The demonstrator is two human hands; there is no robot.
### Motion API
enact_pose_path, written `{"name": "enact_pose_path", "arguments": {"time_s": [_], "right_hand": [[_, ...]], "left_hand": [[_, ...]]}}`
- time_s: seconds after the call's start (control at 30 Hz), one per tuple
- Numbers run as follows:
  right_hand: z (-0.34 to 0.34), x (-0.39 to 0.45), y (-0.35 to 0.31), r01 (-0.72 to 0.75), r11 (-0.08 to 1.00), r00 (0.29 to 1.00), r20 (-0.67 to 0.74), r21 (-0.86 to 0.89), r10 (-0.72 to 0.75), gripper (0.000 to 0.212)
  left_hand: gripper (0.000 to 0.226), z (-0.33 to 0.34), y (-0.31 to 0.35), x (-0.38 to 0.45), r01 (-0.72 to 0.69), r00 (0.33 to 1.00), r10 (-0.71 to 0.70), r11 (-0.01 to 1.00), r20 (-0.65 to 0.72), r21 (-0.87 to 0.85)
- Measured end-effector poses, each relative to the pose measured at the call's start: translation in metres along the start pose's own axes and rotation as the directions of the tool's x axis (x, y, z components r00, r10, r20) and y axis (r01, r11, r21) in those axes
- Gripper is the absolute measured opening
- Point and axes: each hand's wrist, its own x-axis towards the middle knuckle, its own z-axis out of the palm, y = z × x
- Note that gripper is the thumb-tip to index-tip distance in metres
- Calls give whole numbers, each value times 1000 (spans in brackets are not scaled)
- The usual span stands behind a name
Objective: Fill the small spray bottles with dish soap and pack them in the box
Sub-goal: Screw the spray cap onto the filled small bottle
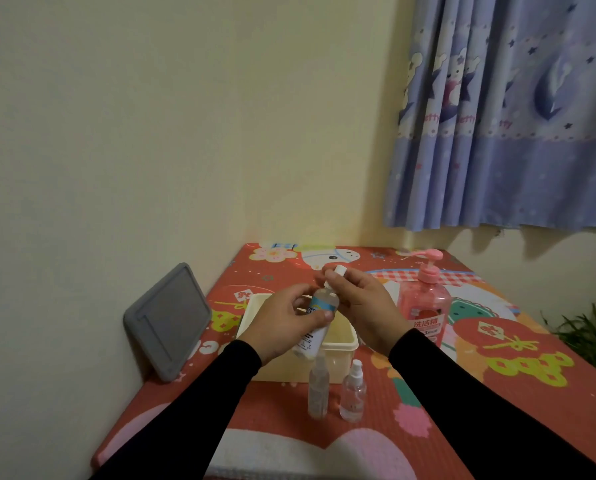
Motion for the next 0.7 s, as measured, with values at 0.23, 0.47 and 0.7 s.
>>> {"name": "enact_pose_path", "arguments": {"time_s": [0.23,0.47,0.7], "right_hand": [[-4,0,0,37,988,997,-63,-151,-46,19],[-6,-4,2,43,977,997,-56,-207,-56,17],[-8,-6,5,34,956,989,-129,-291,-74,45]], "left_hand": [[37,-2,-3,0,-4,999,9,996,-48,92],[29,0,-6,-1,20,998,-19,1000,-55,22],[31,3,-5,-2,5,999,-2,999,-49,45]]}}
